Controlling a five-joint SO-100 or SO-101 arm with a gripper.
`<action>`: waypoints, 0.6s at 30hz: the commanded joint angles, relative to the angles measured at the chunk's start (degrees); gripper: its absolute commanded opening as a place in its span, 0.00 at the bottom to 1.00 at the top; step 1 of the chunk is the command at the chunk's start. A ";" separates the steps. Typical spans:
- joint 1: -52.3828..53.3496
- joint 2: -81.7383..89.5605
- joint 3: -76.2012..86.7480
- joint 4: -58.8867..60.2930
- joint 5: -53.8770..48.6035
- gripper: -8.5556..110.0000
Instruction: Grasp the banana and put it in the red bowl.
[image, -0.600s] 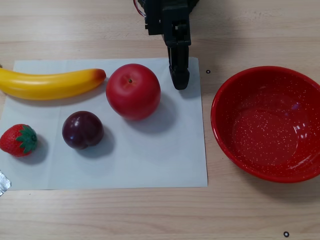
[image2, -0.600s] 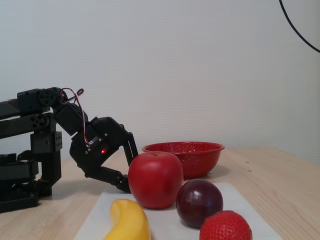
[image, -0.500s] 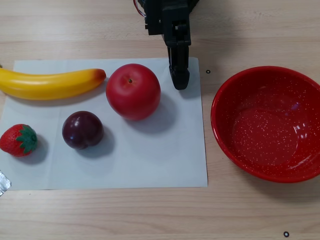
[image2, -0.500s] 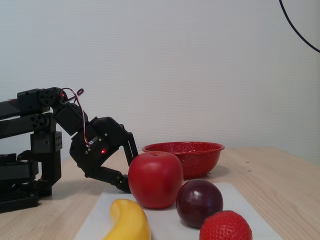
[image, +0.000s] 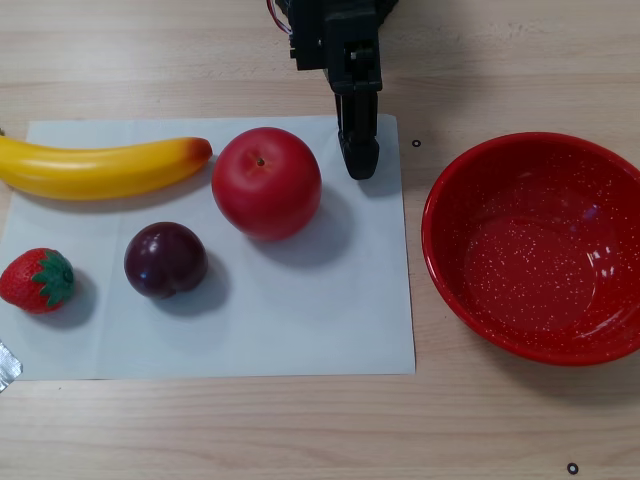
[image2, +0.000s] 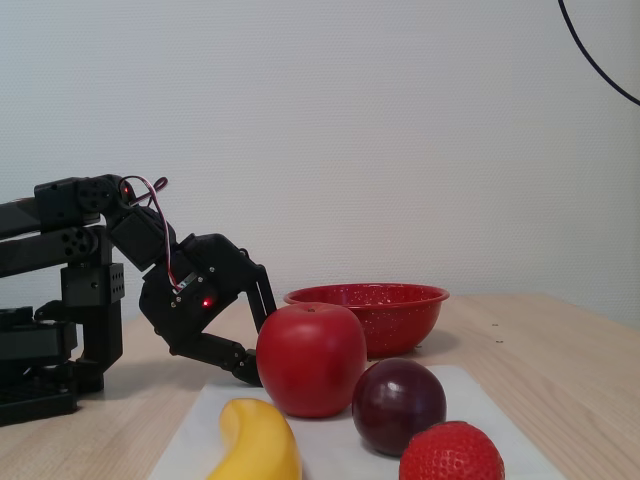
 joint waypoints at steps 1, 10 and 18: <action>-0.62 -0.62 -0.09 1.05 0.62 0.07; 0.09 -0.62 -0.18 1.05 1.23 0.07; 1.23 -4.04 -7.91 8.17 2.11 0.07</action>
